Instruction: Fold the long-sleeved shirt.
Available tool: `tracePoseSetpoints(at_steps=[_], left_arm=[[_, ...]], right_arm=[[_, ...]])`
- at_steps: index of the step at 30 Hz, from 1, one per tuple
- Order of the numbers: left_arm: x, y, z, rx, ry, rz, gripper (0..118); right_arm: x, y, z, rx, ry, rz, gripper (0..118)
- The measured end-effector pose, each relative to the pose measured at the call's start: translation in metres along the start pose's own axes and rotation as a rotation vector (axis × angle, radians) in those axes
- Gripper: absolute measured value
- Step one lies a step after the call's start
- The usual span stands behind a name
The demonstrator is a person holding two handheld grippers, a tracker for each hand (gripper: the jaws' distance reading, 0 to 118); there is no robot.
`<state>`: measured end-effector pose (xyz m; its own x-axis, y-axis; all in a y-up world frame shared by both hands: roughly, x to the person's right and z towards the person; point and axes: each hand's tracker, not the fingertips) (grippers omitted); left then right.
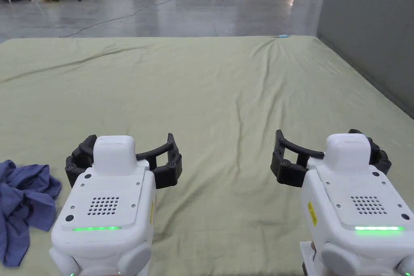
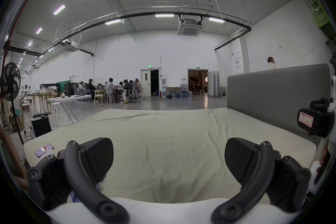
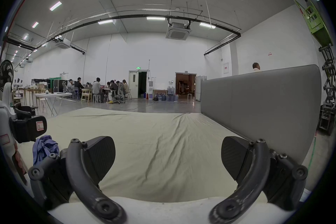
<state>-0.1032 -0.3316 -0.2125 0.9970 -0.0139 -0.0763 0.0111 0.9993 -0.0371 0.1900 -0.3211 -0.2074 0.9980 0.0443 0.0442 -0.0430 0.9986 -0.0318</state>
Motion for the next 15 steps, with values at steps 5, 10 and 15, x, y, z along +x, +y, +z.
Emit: tracePoseSetpoints(at_steps=[5, 10, 15], left_arm=[[0.0006, -0.0015, 0.0024, 0.019, -0.006, -0.001, 117], [0.0009, -0.0007, 0.0044, 0.025, -0.002, -0.011, 117], [-0.0013, -0.0068, 0.005, 0.037, 0.007, -0.005, 118]], right_arm=[[-0.0001, 0.001, 0.0016, 0.004, 0.013, -0.007, 116], [0.0004, 0.0, 0.0018, 0.0, 0.006, -0.01, 116], [0.0018, 0.0011, 0.003, -0.003, 0.017, -0.023, 113]])
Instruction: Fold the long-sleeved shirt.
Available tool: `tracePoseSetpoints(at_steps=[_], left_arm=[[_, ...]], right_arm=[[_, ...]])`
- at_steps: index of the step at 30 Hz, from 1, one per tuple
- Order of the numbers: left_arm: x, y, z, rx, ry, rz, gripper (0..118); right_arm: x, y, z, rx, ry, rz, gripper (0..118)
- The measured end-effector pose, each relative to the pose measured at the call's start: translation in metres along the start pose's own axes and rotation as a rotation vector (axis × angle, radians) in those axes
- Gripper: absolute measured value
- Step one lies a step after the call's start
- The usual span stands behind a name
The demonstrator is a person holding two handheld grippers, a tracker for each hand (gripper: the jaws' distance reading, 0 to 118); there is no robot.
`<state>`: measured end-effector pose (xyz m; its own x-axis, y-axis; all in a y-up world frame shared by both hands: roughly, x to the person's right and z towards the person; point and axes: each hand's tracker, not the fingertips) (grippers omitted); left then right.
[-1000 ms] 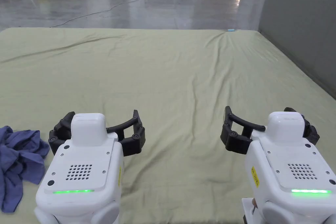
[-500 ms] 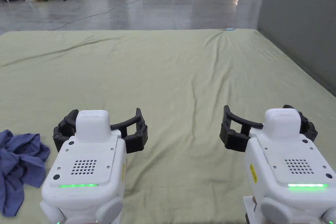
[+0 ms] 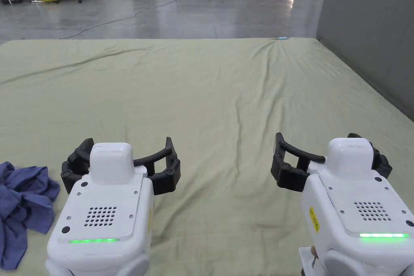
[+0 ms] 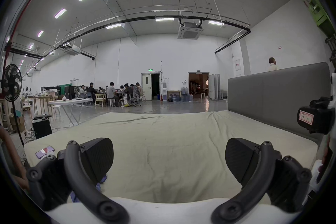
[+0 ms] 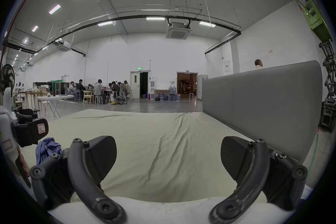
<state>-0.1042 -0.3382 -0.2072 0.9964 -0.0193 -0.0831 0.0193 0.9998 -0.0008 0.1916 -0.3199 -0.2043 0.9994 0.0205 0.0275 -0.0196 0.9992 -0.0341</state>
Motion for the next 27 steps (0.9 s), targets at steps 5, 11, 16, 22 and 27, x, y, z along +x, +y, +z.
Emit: tracePoseSetpoints(at_steps=[5, 11, 16, 22, 27], left_arm=[[-0.003, 0.0, 0.0, -0.018, 0.0, 0.022, 118], [-0.003, 0.009, 0.003, -0.034, -0.024, 0.048, 117], [0.001, 0.009, 0.002, -0.041, -0.029, 0.031, 113], [0.001, 0.009, 0.001, -0.046, -0.032, 0.037, 107], [0.002, 0.007, 0.001, -0.032, 0.007, 0.037, 0]], right_arm=[[-0.001, -0.002, -0.001, 0.001, 0.004, 0.011, 103], [-0.002, -0.002, -0.002, -0.004, 0.013, -0.005, 103], [-0.004, -0.004, -0.002, -0.01, 0.01, 0.018, 103], [-0.003, -0.003, -0.002, -0.012, 0.008, 0.007, 100], [-0.005, 0.0, 0.0, 0.003, 0.016, 0.009, 0]])
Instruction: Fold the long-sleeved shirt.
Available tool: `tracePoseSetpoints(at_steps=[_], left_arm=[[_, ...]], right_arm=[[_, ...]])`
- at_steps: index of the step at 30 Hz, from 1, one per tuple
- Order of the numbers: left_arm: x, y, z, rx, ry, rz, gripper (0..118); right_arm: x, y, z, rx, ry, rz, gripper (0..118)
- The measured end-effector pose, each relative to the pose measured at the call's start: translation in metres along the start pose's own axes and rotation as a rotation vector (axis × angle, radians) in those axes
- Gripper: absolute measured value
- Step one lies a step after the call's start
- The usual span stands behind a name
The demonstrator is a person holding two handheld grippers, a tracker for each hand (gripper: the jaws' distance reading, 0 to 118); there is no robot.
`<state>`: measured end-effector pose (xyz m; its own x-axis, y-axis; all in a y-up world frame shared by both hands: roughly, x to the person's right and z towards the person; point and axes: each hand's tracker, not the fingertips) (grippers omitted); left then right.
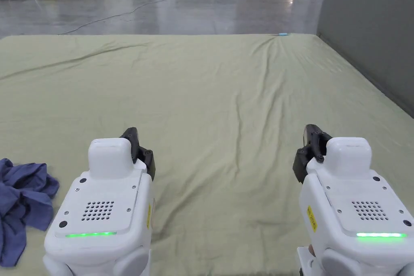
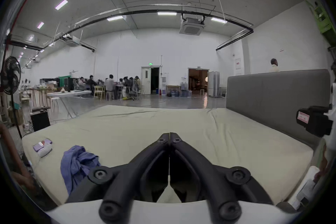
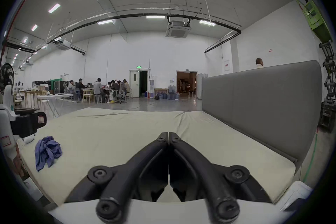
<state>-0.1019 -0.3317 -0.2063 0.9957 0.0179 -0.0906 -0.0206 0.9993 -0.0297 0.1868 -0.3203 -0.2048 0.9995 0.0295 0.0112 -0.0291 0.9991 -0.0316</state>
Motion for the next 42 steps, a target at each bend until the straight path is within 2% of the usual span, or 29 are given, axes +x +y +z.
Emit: tracePoseSetpoints(at_steps=[2, 6, 9, 16, 21, 24, 27, 28, 29, 30, 31, 32, 33, 34, 39, 40, 41, 42], left_arm=[[-0.005, 0.002, 0.001, -0.014, -0.032, 0.024, 0], [-0.015, -0.001, 0.001, -0.017, 0.02, 0.005, 0], [-0.036, 0.005, 0.011, -0.001, 0.102, -0.025, 0], [-0.106, 0.025, 0.039, -0.003, 0.381, -0.014, 0], [-0.133, 0.03, 0.052, -0.042, 0.48, -0.021, 0], [-0.152, 0.032, 0.044, -0.142, 0.49, 0.003, 0], [-0.187, 0.038, 0.001, -0.467, 0.484, 0.118, 0], [-0.199, 0.035, -0.015, -0.555, 0.497, 0.135, 3], [-0.215, 0.029, -0.034, -0.63, 0.458, 0.175, 21], [-0.228, 0.022, -0.048, -0.712, 0.447, 0.217, 48], [-0.241, 0.014, -0.063, -0.729, 0.428, 0.245, 92], [-0.257, 0.003, -0.077, -0.745, 0.384, 0.312, 111], [-0.264, -0.006, -0.089, -0.775, 0.38, 0.341, 116], [-0.274, -0.013, -0.098, -0.767, 0.38, 0.368, 116], [-0.305, -0.053, -0.155, -0.938, 0.467, 0.278, 114], [-0.309, -0.061, -0.163, -0.958, 0.484, 0.273, 106], [-0.322, -0.074, -0.177, -0.985, 0.503, 0.277, 92], [-0.328, -0.081, -0.183, -0.982, 0.492, 0.289, 70]], right_arm=[[0.009, 0.005, 0.003, -0.018, 0.031, -0.024, 0], [-0.004, 0.008, -0.001, -0.02, 0.034, -0.026, 0], [-0.037, 0.011, -0.012, -0.013, 0.111, -0.013, 0], [-0.136, 0.018, -0.021, 0.02, 0.381, -0.021, 0], [-0.182, 0.018, -0.018, 0.021, 0.491, -0.026, 0], [-0.193, 0.014, -0.02, 0.012, 0.518, -0.034, 0], [-0.199, 0.009, -0.025, 0.004, 0.531, -0.034, 0], [-0.2, 0.008, -0.027, 0.0, 0.533, -0.034, 0], [-0.202, 0.007, -0.029, -0.004, 0.536, -0.035, 0], [-0.203, 0.006, -0.03, -0.008, 0.539, -0.037, 0], [-0.205, 0.003, -0.033, -0.012, 0.54, -0.038, 0], [-0.207, 0.001, -0.036, -0.019, 0.543, -0.039, 0], [-0.209, -0.001, -0.039, -0.024, 0.546, -0.038, 0], [-0.211, -0.003, -0.041, -0.03, 0.549, -0.034, 0], [-0.219, -0.015, -0.055, -0.071, 0.547, -0.004, 0], [-0.22, -0.017, -0.058, -0.077, 0.546, 0.001, 0], [-0.219, -0.02, -0.061, -0.083, 0.545, 0.009, 0], [-0.219, -0.021, -0.064, -0.088, 0.542, 0.016, 0]])
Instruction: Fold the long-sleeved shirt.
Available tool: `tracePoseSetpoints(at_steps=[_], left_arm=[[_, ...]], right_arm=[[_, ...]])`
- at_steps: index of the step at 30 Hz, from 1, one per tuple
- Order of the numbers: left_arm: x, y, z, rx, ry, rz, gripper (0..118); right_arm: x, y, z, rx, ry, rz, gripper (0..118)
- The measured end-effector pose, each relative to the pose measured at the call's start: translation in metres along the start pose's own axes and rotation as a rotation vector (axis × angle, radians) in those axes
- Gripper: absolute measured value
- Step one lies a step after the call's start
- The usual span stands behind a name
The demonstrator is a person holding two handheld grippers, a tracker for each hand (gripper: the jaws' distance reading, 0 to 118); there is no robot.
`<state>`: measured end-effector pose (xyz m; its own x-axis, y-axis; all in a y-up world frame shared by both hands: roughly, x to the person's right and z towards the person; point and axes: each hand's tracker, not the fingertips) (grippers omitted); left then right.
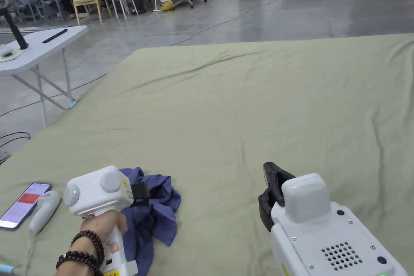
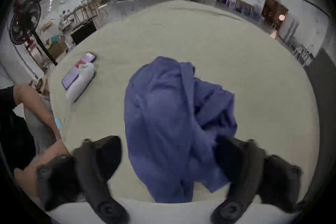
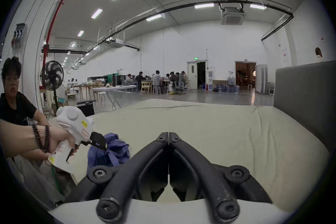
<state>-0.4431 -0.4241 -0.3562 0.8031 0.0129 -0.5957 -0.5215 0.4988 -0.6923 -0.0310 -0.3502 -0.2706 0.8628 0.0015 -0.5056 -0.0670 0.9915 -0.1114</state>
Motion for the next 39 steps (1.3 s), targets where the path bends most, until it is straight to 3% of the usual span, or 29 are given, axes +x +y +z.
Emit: tracePoseSetpoints(at_steps=[3, 4, 5, 8, 12, 17, 23, 30, 33, 37, 38, 39], left_arm=[[-0.002, 0.0, -0.009, -0.055, -0.038, 0.044, 50], [-0.002, -0.002, -0.007, -0.039, -0.054, 0.045, 31], [0.001, -0.001, -0.004, -0.022, -0.052, 0.039, 21], [0.014, -0.003, 0.017, 0.0, -0.037, -0.031, 13], [0.034, -0.001, 0.045, 0.06, -0.139, -0.053, 12], [0.119, -0.007, 0.095, 0.145, -0.319, -0.189, 12], [0.277, -0.034, 0.124, 0.129, -0.624, -0.355, 12], [0.474, -0.14, 0.133, -0.036, -0.877, -0.591, 12], [0.514, -0.192, 0.14, -0.108, -0.868, -0.642, 12], [0.523, -0.202, 0.124, -0.088, -0.799, -0.672, 12], [0.515, -0.197, 0.124, -0.061, -0.8, -0.664, 15], [0.501, -0.19, 0.127, -0.035, -0.816, -0.646, 29]], right_arm=[[0.005, -0.004, -0.006, -0.023, -0.011, 0.009, 0], [0.007, -0.006, -0.009, -0.03, -0.016, 0.009, 0], [0.007, -0.007, -0.01, -0.036, -0.021, 0.006, 0], [0.01, -0.01, -0.011, -0.047, -0.022, -0.009, 0], [0.014, -0.011, -0.004, -0.044, -0.031, -0.019, 0], [0.04, -0.007, 0.017, -0.028, -0.092, -0.035, 0], [0.101, 0.0, 0.063, 0.005, -0.259, -0.055, 0], [0.184, -0.001, 0.131, -0.003, -0.504, -0.058, 0], [0.209, -0.005, 0.154, -0.026, -0.594, -0.061, 0], [0.228, -0.012, 0.174, -0.049, -0.647, -0.073, 0], [0.23, -0.013, 0.175, -0.053, -0.653, -0.078, 0], [0.232, -0.015, 0.175, -0.057, -0.657, -0.085, 0]])
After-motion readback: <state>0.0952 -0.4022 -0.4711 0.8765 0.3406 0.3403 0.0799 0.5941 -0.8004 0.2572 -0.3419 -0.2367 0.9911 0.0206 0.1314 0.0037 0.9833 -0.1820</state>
